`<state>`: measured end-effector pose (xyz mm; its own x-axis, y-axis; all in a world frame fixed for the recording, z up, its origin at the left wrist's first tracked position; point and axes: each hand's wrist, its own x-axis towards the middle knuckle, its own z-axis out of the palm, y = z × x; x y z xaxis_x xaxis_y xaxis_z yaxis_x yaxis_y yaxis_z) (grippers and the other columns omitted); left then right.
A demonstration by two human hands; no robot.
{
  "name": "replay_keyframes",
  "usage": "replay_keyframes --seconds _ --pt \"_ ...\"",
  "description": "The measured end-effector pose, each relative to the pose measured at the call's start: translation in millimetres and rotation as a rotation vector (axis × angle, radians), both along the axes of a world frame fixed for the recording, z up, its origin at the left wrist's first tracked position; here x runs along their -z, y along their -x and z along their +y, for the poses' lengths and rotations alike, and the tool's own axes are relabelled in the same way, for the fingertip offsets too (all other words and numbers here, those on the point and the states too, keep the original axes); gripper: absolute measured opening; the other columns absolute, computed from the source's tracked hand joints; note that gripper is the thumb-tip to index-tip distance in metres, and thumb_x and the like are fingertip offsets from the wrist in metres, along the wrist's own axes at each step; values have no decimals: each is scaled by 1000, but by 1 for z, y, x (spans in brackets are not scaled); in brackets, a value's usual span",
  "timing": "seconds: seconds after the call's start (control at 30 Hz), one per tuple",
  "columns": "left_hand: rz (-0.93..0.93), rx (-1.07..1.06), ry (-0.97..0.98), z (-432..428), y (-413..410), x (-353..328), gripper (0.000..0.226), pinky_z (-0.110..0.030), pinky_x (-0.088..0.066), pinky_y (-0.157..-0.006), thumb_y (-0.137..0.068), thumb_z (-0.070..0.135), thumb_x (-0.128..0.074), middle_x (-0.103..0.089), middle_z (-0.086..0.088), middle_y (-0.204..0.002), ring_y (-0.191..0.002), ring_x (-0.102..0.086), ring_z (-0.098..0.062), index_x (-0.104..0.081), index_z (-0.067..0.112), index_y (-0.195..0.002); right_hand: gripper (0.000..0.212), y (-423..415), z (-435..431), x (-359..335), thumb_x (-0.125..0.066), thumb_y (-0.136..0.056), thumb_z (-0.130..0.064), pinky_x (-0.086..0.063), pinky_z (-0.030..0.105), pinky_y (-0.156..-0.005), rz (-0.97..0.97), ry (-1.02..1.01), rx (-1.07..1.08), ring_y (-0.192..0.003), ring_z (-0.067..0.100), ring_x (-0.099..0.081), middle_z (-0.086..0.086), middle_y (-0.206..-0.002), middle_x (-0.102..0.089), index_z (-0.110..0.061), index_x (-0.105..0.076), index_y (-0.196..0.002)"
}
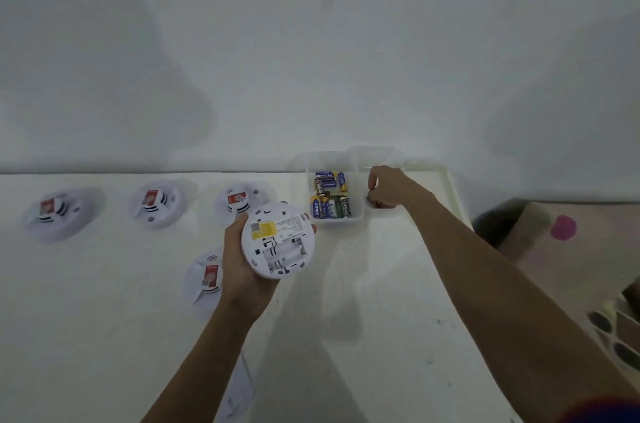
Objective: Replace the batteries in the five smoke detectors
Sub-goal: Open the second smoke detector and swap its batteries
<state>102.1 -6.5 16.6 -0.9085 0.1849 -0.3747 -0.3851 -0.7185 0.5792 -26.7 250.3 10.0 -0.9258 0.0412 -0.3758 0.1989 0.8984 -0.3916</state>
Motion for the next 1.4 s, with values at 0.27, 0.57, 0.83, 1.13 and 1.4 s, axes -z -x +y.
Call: replay_keyframes --seconds 0.27,0.57,0.83,1.13,1.4 --pt "52 54 -5 0 7 2 51 -49 -56 -84 -66 52 -58 -70 -18 -112 -100 -68 -37 -78 17 -99 13 5 10 9 -63 -84 -11 -42 22 -53 96 10 -15 -69 17 -57 1 -95 -56 -15 -61 -95" --pt "81 85 -19 -5 9 8 56 -46 -58 -81 -55 55 -73 -71 -15 -111 -99 -69 -35 -78 20 -99 13 4 -14 -12 -54 -89 -14 -48 28 -71 466 1 -98 -80 18 -57 3 -93 -64 -11 -63 -98" --pt "114 103 -44 -14 11 10 65 -43 -59 -76 -46 55 -86 -71 -15 -113 -100 -69 -35 -78 21 -100 23 1 -47 -6 -55 -88 -32 -35 32 -76 252 -444 -553 -100 25 -51 6 -97 -63 -17 -61 -104" --pt "66 73 -59 -25 11 18 78 -47 -58 -80 -41 54 -90 -66 -18 -122 -107 -65 -38 -75 18 -108 38 -2 -46 5 -58 -86 -42 -36 37 -83 237 -533 -620 -105 28 -44 10 -110 -52 -10 -60 -105" --pt "60 34 -35 -29 12 22 106 -55 -44 -100 -52 57 -84 -53 -19 -138 -125 -52 -42 -46 15 -141 14 -3 -42 -11 -58 -88 -15 -40 19 -45 211 196 -198 -59 13 -48 6 -88 -62 -12 -53 -101"
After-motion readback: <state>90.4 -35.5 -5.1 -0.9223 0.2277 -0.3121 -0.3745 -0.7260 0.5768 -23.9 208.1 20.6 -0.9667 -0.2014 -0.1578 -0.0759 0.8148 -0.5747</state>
